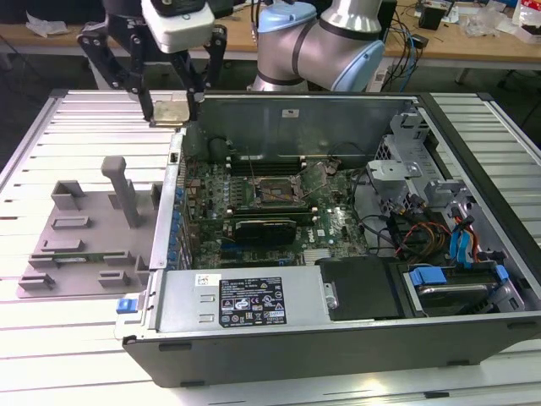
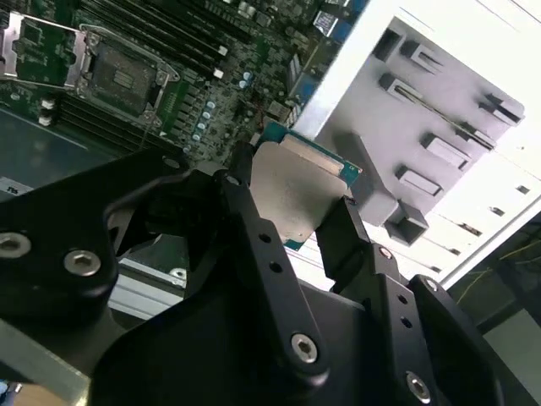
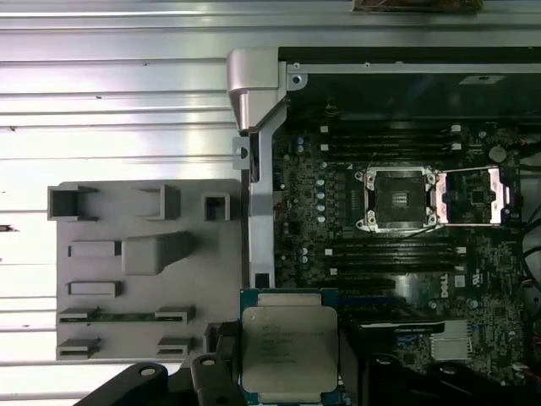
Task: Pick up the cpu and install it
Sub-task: 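Pick up the cpu and move it towards the insertion slot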
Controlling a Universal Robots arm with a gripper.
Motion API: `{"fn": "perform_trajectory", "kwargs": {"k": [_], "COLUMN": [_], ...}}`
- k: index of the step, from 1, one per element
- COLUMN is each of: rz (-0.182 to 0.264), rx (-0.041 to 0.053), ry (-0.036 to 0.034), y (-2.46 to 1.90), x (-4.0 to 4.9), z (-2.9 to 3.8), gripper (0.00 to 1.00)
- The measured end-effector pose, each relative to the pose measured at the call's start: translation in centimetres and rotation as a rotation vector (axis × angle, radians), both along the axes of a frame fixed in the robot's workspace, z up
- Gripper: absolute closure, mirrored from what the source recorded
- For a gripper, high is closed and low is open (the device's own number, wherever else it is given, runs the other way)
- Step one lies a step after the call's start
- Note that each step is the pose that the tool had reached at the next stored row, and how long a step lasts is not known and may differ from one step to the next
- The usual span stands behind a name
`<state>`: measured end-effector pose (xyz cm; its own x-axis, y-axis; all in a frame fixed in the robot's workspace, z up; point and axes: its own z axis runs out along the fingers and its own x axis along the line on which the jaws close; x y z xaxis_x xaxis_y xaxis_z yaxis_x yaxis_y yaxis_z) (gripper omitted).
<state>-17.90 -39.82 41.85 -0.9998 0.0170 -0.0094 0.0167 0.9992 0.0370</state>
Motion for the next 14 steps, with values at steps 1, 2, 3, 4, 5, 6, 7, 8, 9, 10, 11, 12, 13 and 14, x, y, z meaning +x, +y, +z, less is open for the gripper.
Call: {"fn": "perform_trajectory", "kwargs": {"k": [1,2,3,4,5,6,7,8,9,10,11,12,13,14], "rz": [0.000,0.000,0.000,0.000,0.000,0.000,0.000,0.000,0.000,0.000,0.000,0.000,0.000,0.000], "rx": [0.0000,0.0000,0.0000,0.0000,0.0000,0.0001,0.0001,0.0000,0.0000,0.0000,-0.0001,0.0000,0.0000,0.0000], "ry": [0.0004,0.0007,0.0010,0.0012,0.0014,0.0018,0.0020,0.0023,0.0027,0.0031,0.0032,0.0034,0.0037,0.0039], "y": [0.00,0.00,0.00,0.00,0.00,0.00,0.00,0.00,0.00,0.00,0.00,0.00,0.00,0.00], "x": [0.57,1.06,1.53,1.85,2.19,2.77,3.07,3.39,4.04,4.60,4.91,5.18,5.77,6.29], "z": [0.00,0.00,0.00,0.00,0.00,0.00,0.00,0.00,0.00,0.00,0.00,0.00,0.00,0.00], "gripper": [0.45,0.45,0.45,0.45,0.45,0.45,0.45,0.45,0.45,0.45,0.45,0.45,0.45,0.45]}}
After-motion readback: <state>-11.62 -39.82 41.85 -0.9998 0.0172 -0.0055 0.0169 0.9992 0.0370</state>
